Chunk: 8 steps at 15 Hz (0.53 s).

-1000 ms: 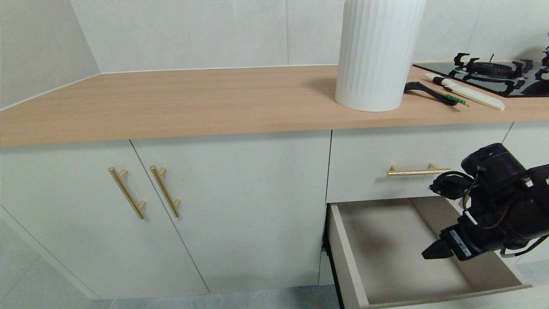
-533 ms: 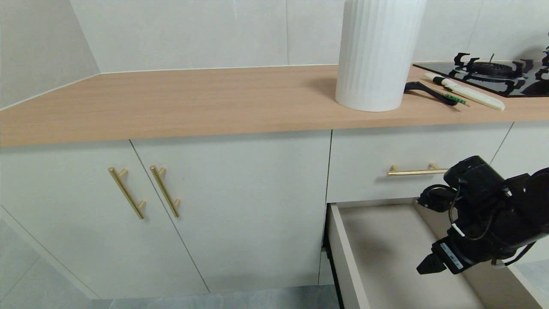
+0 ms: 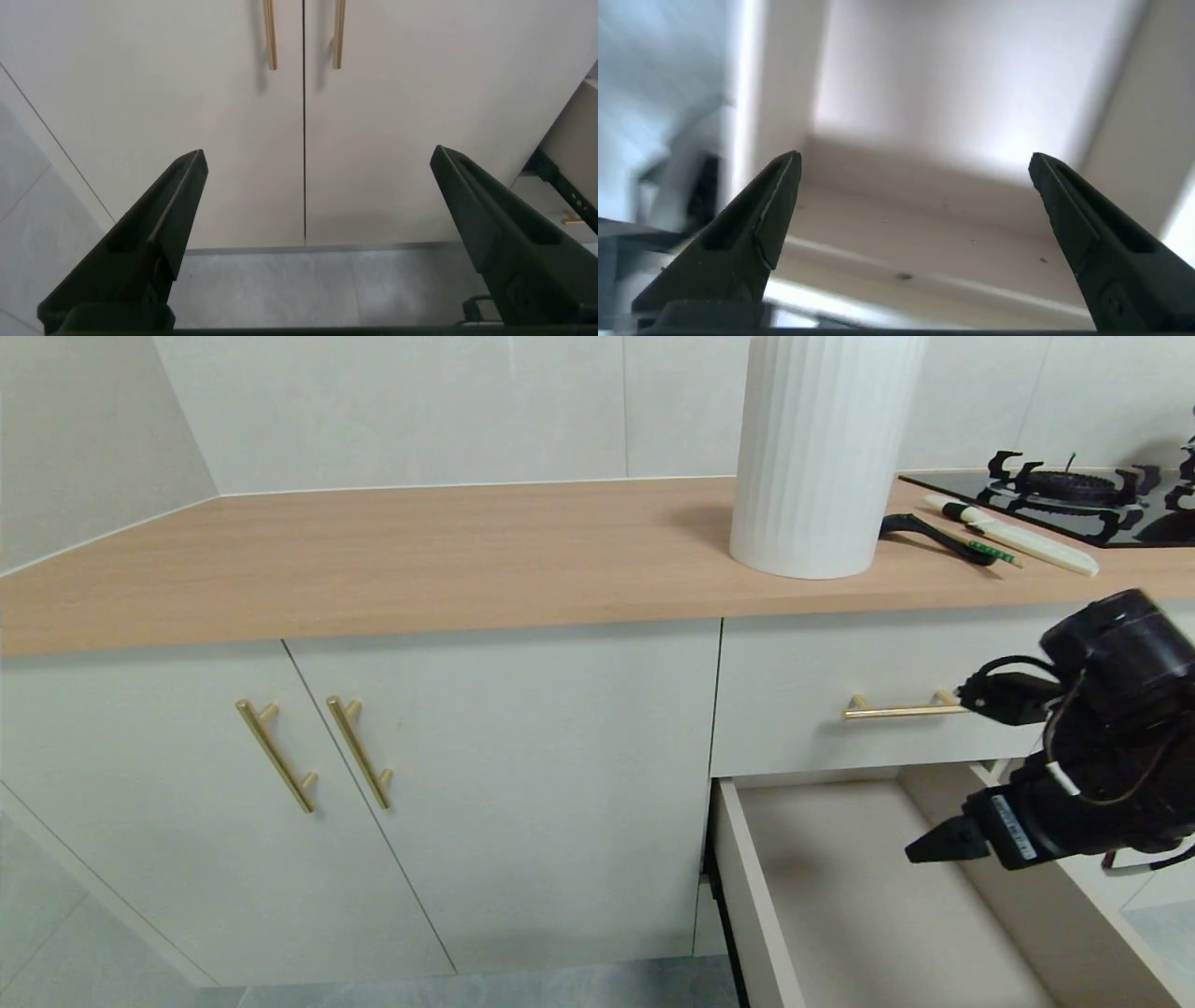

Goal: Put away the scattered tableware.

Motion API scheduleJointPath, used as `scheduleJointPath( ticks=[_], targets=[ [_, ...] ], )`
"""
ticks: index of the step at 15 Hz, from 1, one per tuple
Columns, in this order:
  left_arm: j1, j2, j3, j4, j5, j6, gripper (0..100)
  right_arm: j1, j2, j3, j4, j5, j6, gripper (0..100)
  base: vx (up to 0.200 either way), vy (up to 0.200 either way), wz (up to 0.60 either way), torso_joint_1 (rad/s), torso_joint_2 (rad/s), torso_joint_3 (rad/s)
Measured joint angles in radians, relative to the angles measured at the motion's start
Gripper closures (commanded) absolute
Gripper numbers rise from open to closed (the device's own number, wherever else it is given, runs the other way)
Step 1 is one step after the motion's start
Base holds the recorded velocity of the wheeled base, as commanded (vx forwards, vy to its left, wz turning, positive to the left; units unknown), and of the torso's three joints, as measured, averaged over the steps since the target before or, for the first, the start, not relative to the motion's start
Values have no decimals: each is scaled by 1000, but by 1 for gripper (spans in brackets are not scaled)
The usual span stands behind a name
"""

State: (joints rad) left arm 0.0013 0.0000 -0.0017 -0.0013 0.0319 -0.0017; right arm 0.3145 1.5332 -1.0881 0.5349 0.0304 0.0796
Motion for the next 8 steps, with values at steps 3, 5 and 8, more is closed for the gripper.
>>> scheduleJointPath(
  ticks=[3,5,8],
  targets=[
    [0,0,0,0,0,0,0,-46,-130,-47,36,-9,-7,0,0,0,0,0,0,0],
    [0,0,0,0,0,0,0,-96,-174,-60,20,-10,-35,0,0,0,0,0,0,0],
    [0,0,0,0,0,0,0,-129,-211,-64,-4,-11,-42,0,0,0,0,47,-153,-94]
  ],
)
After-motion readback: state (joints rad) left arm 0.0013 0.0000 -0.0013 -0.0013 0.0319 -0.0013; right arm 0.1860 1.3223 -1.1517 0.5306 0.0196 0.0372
